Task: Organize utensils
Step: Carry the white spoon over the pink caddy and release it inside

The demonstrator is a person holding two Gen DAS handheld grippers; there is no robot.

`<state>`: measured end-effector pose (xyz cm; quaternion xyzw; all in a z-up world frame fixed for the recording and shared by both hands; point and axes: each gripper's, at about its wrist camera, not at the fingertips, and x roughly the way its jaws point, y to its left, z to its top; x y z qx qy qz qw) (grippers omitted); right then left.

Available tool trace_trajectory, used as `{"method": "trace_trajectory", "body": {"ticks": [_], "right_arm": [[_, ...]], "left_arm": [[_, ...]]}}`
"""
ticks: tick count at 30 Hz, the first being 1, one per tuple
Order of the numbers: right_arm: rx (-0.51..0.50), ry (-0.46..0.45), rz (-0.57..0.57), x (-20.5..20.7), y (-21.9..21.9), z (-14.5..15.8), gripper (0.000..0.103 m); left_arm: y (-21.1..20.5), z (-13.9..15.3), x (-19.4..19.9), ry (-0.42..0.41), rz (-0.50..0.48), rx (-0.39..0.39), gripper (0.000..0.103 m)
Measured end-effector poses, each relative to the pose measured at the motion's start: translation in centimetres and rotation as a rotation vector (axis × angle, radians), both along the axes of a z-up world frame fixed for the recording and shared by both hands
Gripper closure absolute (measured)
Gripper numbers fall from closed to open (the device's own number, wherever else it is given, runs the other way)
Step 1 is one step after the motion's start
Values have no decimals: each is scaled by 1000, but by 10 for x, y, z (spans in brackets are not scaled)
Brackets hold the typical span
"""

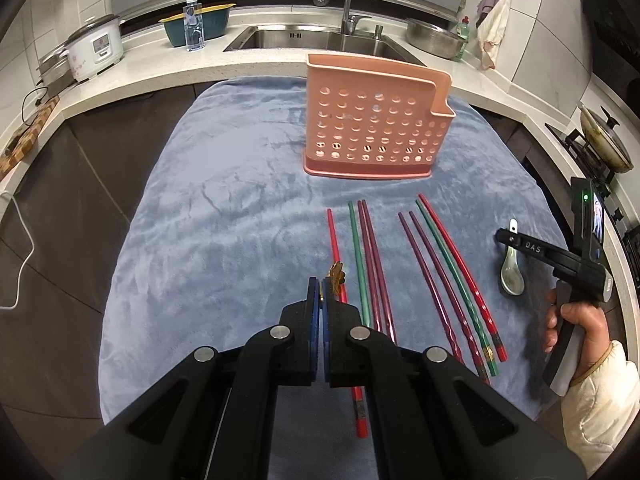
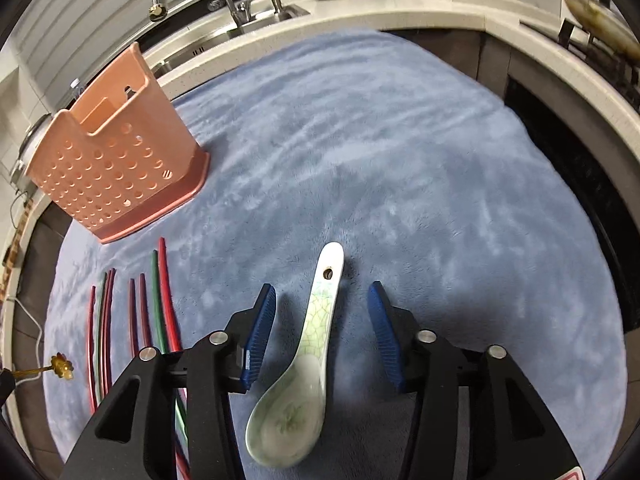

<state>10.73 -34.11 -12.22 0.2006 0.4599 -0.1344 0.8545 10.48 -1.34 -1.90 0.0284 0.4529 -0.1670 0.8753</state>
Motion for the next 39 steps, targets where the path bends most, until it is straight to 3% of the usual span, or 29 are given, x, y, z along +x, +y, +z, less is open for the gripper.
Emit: {"method": "trace_trajectory", "body": {"ticks": [2,8,16,21,27,33,39], "right_arm": [[21,-5,14,0,0,2,91],[-8,-92,38,-13,11,44,93],[-87,-287,102,17,27,143,96],[-121,-344,138,59,39,178,96],[-106,-351,158,99,49,183,96],[-116,-320,178,129,58,167,96],[-109,-272,175,149,56,145,96]], "left_arm": [[1,2,2,-1,3,-1,102],[1,21,12,-40,-2,-17,102],[-10,94,52,-188,-22,-75,102],[-22,136,85,-285,-21,-87,102],[-33,164,123,-343,-10,-112,102],[-43,182,146,-385,-14,-146,102],[-48,162,158,-339,-15,-156,102]]}}
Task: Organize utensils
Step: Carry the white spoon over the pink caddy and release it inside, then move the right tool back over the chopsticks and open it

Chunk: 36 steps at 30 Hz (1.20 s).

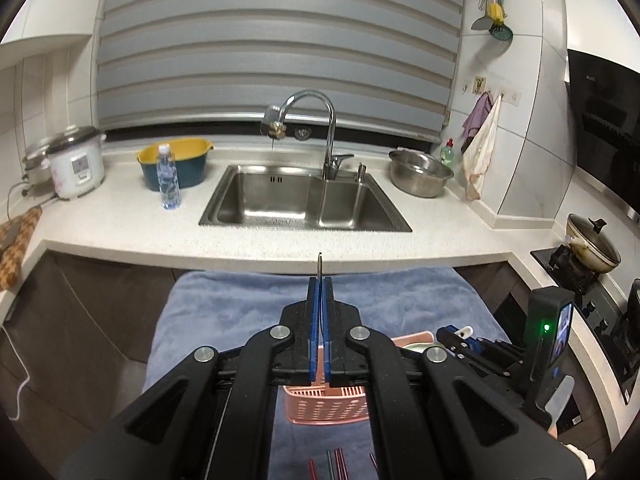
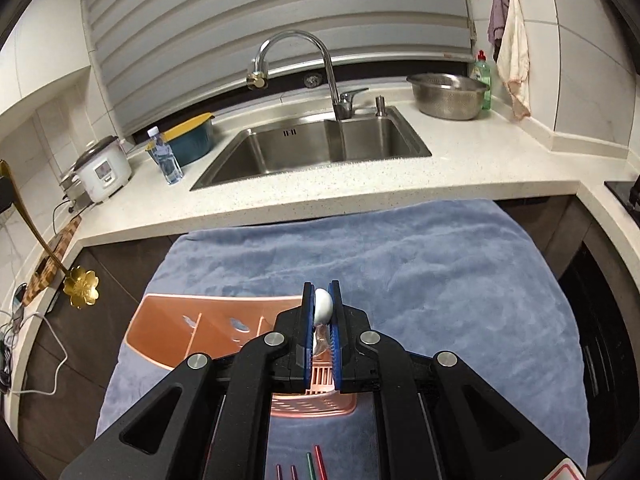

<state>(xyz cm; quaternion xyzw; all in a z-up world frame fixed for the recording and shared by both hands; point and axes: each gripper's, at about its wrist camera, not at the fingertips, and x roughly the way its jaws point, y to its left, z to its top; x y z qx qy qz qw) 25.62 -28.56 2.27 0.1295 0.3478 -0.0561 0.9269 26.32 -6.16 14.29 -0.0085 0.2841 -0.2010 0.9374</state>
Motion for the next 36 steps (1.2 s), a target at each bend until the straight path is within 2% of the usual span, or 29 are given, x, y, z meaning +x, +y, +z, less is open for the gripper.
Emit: {"method": "trace_trajectory", "body": {"ticks": [10,12,13,15,16,17,20,23,28,36], "right_arm": [[-4,26,16,7,4,-15,95],[-6,16,9,4,4,-12,92],[-18,8,5,0,5,-8,90],[-32,-13,0,-9,6,-1,76],[-38,-27,-6,-15,6,4,73],[-41,-38,-10,-21,6,8,69],[-41,-59,-13,-45,7,16,64],[-34,-66,-16,-71,10,18,58],[-82,-37,-5,-115,27,10,56],[-72,26,17,-172,43,-10,54]], "left_arm": [[-4,-38,21,72,32,17,101],[-3,-46,25,81,50,8,100],[-1,-49,25,83,61,7,97],[3,-55,27,97,90,18,84],[4,-56,25,100,100,18,73],[7,-57,22,98,111,17,66],[10,-56,10,83,129,44,55],[9,-56,-12,60,134,89,48],[10,-64,-47,64,126,126,45],[28,-73,-97,95,131,109,43]]}}
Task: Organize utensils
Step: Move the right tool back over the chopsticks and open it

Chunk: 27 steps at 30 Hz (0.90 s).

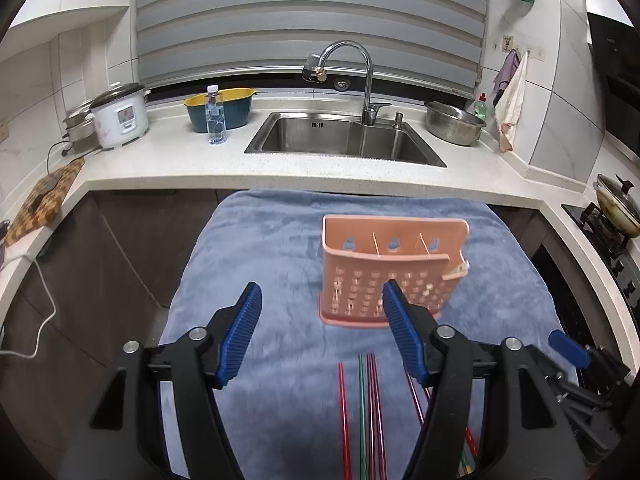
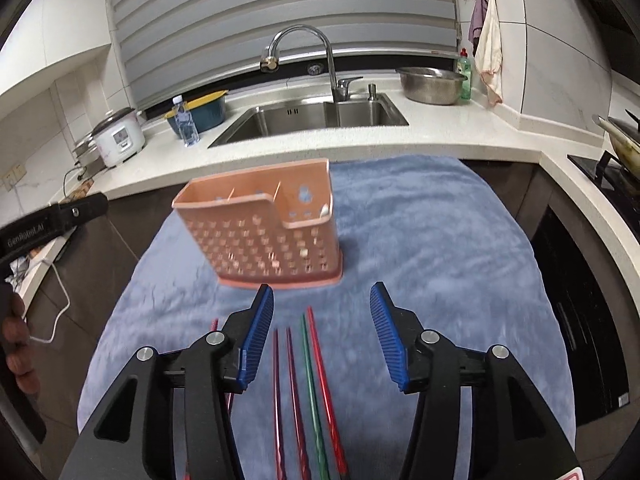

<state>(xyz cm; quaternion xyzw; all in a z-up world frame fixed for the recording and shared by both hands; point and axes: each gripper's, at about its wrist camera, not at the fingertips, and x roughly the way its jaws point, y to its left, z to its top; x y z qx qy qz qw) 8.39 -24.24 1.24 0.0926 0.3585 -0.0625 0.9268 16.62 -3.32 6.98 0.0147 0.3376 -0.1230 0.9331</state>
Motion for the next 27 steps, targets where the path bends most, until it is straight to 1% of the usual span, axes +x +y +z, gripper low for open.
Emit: {"method": "trace_trajectory", "body": {"ticks": [2,6,17,23,27], "right_arm": [[-13,15,3,-13,5,-6,54],[-8,49,8,-35,13,-20,53],[-5,125,-17,-71,13,-55,54],[-34,154,-34,-85,11,-73,54],[-21,194,-36,-91,8,-90,54]], "left_arm": [[4,-1,-12,-1,4,1,42],[10,-5,-32,10,7,-6,42],[20,-24,-68,50,10,7,42],[25,-49,-85,94,2,13,42],[26,-78,-96,166,-12,33,42]]}}
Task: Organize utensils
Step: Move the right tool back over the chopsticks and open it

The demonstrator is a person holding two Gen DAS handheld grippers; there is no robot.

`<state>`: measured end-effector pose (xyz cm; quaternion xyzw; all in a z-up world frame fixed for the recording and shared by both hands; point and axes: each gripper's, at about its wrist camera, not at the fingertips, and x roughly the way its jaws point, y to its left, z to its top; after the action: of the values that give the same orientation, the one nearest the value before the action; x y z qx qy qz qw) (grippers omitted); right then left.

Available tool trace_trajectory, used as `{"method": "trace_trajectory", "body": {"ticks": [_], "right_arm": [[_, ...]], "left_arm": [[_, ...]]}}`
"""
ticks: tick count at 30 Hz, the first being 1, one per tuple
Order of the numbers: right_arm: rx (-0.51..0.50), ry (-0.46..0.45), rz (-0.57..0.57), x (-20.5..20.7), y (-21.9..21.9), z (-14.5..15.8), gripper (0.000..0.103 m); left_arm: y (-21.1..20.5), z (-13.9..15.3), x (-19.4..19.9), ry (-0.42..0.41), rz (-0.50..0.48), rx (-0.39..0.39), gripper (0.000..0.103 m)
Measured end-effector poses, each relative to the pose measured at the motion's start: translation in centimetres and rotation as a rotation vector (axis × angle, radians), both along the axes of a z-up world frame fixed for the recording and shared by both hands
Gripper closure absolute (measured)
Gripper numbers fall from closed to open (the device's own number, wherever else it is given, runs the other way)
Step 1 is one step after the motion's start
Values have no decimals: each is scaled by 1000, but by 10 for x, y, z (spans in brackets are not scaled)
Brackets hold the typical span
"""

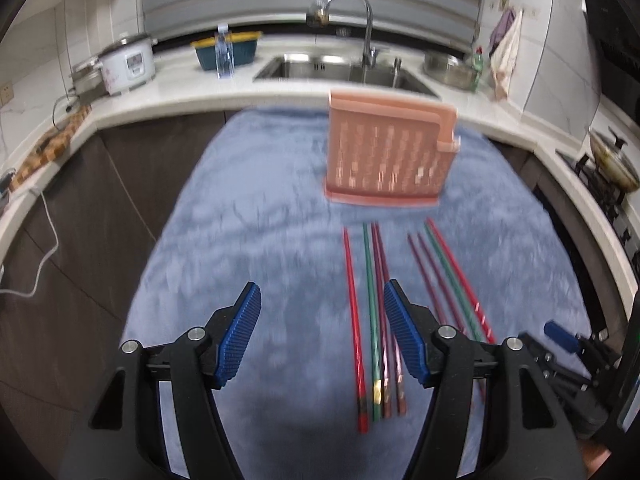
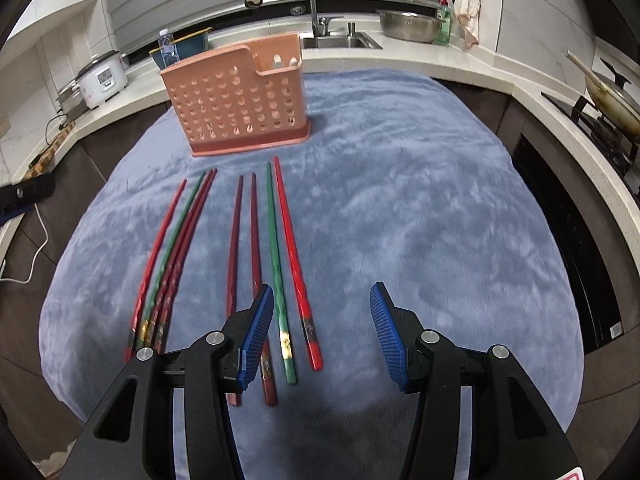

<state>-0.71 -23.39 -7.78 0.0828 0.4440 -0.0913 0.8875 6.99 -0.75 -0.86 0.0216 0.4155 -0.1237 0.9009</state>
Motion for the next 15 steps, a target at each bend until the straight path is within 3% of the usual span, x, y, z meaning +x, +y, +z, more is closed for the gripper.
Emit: {"method": "trace_trajectory", "body": {"ticks": [4,15], "right_arm": [[4,24,12,-2,3,-13,57],[29,84,23,8,4,-40,80]], "left_arm": [[1,-24,-9,55,-6,7,42],[2,-63,-17,136,-26,42,43]]}}
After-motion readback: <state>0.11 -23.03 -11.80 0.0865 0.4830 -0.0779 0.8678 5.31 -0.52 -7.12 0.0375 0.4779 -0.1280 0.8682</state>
